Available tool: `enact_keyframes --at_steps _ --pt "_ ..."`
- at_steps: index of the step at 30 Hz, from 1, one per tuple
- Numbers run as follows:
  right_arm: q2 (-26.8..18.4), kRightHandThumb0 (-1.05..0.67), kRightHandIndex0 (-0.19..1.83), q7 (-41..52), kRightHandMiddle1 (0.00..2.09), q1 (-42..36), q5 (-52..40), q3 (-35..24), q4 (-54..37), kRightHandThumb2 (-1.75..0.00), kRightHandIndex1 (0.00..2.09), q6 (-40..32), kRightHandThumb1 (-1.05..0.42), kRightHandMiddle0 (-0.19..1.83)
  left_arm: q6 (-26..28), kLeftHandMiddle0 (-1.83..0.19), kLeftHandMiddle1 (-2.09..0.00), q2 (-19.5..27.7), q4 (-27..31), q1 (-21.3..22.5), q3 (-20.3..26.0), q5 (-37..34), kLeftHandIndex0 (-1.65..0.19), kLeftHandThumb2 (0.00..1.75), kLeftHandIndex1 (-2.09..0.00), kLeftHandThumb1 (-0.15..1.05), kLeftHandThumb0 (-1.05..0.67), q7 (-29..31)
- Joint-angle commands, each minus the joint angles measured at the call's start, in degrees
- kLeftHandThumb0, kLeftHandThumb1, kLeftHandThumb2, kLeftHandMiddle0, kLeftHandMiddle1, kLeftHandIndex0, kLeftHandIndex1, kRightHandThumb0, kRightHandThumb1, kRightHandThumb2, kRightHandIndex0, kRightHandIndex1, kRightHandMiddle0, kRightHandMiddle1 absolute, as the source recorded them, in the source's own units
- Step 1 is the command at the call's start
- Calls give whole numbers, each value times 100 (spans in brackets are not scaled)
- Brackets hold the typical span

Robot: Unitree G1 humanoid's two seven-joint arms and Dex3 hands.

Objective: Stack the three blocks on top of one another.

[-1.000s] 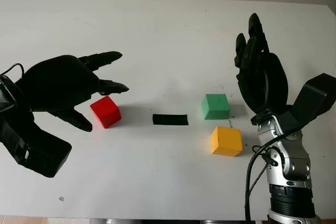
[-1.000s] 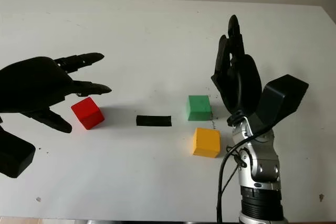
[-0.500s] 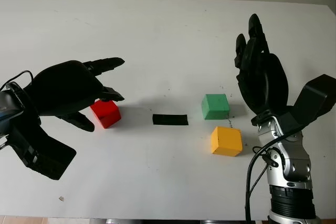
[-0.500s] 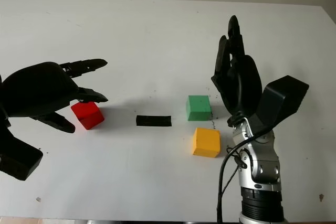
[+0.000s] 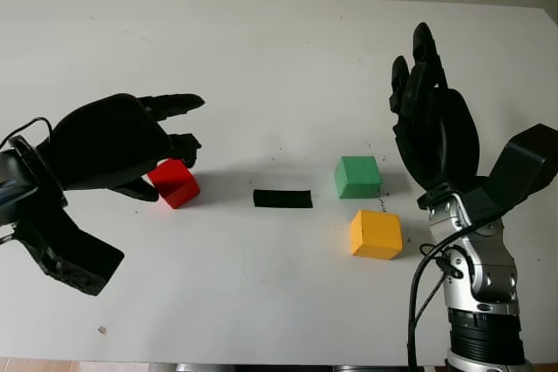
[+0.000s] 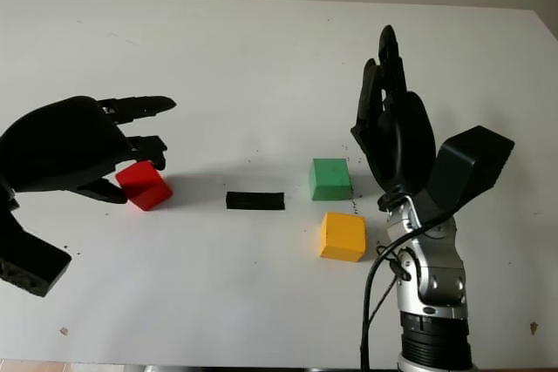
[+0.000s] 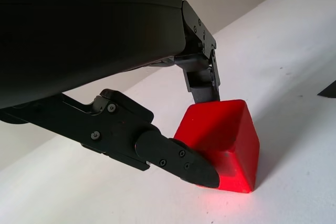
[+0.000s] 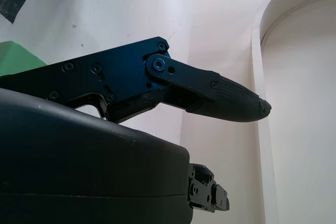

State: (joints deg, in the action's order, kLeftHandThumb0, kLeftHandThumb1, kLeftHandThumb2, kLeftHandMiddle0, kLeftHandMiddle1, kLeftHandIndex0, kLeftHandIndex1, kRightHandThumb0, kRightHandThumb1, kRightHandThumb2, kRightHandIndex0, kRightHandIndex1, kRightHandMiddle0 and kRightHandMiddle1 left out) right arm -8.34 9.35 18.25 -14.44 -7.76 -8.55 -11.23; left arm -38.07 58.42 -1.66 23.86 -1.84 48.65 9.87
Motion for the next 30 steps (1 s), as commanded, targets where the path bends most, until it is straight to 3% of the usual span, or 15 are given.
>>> enact_keyframes --at_steps 1,7,17,24,27,30 --pt "15 -73 -19 -6 0 -27 -48 -42 -61 -73 0 13 -105 -19 -21 -28 -7 89 27 148 2 -69 -43 5 -127 92 -41 -21" --pt "11 -74 -19 -37 0 -35 -12 -14 -56 -73 0 -4 -105 -19 -20 -28 -6 58 7 401 13 -346 -43 6 -128 93 -42 103" --pt "48 -74 -19 -58 0 -41 27 28 -40 -71 0 37 -105 -19 705 -27 -4 -429 109 1146 -338 -2332 -45 6 -124 94 -43 1934" --pt "100 -75 -19 -98 0 -104 48 45 -119 -67 0 35 -105 -19 1699 -26 -5 -1338 -28 1463 -520 -3901 -44 5 -137 95 -45 2884" --pt "102 -74 -19 -89 0 -135 28 30 -140 -67 0 43 -105 -19 2181 -23 -4 -1728 13 1375 -521 -4124 -43 5 -142 94 -46 2880" --pt "117 -74 -19 -167 0 -165 41 18 -210 -63 0 -33 -105 -19 3160 -18 -2 -2143 474 1067 -525 -4119 -42 6 -141 95 -47 2670"
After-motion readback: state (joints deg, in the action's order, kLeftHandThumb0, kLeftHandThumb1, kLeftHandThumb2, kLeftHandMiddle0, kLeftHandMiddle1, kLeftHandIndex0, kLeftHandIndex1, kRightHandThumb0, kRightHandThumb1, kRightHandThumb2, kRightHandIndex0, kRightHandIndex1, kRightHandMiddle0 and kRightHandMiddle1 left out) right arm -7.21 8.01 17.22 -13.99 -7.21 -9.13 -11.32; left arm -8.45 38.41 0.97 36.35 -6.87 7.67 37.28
